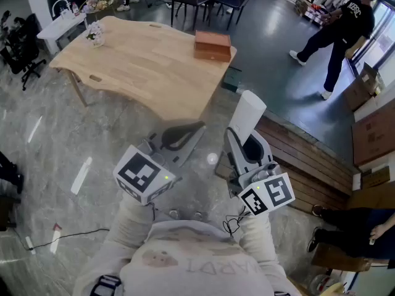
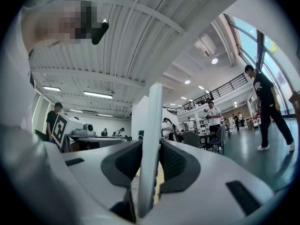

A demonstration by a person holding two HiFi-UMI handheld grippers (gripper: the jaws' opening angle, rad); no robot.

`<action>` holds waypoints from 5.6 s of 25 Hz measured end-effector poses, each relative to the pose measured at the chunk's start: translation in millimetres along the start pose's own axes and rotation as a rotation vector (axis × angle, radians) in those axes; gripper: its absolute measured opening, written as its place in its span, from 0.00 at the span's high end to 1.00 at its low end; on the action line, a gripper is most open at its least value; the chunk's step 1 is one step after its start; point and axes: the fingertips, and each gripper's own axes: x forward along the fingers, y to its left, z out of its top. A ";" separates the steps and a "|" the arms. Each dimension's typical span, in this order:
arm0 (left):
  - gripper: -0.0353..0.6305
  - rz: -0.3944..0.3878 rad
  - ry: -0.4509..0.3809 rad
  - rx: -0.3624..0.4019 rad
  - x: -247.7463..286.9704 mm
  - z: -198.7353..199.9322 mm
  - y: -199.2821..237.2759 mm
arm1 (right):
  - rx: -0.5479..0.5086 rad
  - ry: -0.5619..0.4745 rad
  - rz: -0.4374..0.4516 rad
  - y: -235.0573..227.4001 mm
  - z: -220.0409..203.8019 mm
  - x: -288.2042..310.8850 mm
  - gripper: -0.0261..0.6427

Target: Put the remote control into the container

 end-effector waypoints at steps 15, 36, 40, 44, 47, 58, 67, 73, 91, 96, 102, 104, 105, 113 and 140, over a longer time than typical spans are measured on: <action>0.93 -0.003 -0.001 -0.006 -7.1 -4.2 6.9 | 0.008 0.011 -0.011 5.7 -8.4 6.1 0.81; 0.93 0.010 -0.022 -0.033 -20.8 -30.7 69.8 | 0.137 -0.034 -0.026 -4.0 -29.0 53.1 0.81; 0.93 0.027 -0.021 -0.025 8.7 -38.6 97.8 | 0.150 -0.040 -0.006 -38.0 -36.7 83.3 0.81; 0.93 0.041 -0.022 -0.017 52.4 -40.8 126.1 | 0.151 -0.033 0.027 -84.5 -41.0 118.3 0.81; 0.93 0.045 -0.023 -0.009 89.0 -40.8 147.2 | 0.149 -0.029 0.054 -124.7 -40.2 147.5 0.81; 0.93 0.126 -0.029 -0.030 209.2 -43.1 223.8 | 0.136 0.000 0.115 -265.0 -37.5 217.2 0.81; 0.93 0.154 0.011 -0.028 247.4 -52.7 263.5 | 0.096 0.045 0.109 -316.3 -55.9 261.3 0.81; 0.93 0.143 0.005 -0.050 261.6 -53.7 286.9 | -0.024 0.128 0.092 -340.0 -70.2 295.4 0.81; 0.93 0.161 0.042 -0.140 270.8 -82.9 354.9 | -0.415 0.478 0.123 -419.0 -173.4 441.6 0.81; 0.93 0.161 0.059 -0.172 274.3 -98.2 373.6 | -0.519 0.594 0.148 -438.9 -216.9 477.3 0.81; 0.93 0.161 0.070 -0.188 278.3 -111.8 391.3 | -0.669 0.735 0.198 -457.8 -267.8 510.0 0.81; 0.93 0.162 0.072 -0.198 279.0 -116.5 397.4 | -0.719 0.786 0.219 -464.3 -286.6 516.9 0.81; 0.93 0.164 0.074 -0.205 279.0 -119.2 401.0 | -0.744 0.811 0.230 -467.3 -296.4 520.2 0.81; 0.93 0.164 0.091 -0.252 277.4 -145.5 424.3 | -0.898 0.981 0.298 -490.3 -363.9 542.1 0.81; 0.93 0.189 0.138 -0.338 279.3 -192.8 454.2 | -1.126 1.270 0.397 -536.5 -450.2 562.9 0.81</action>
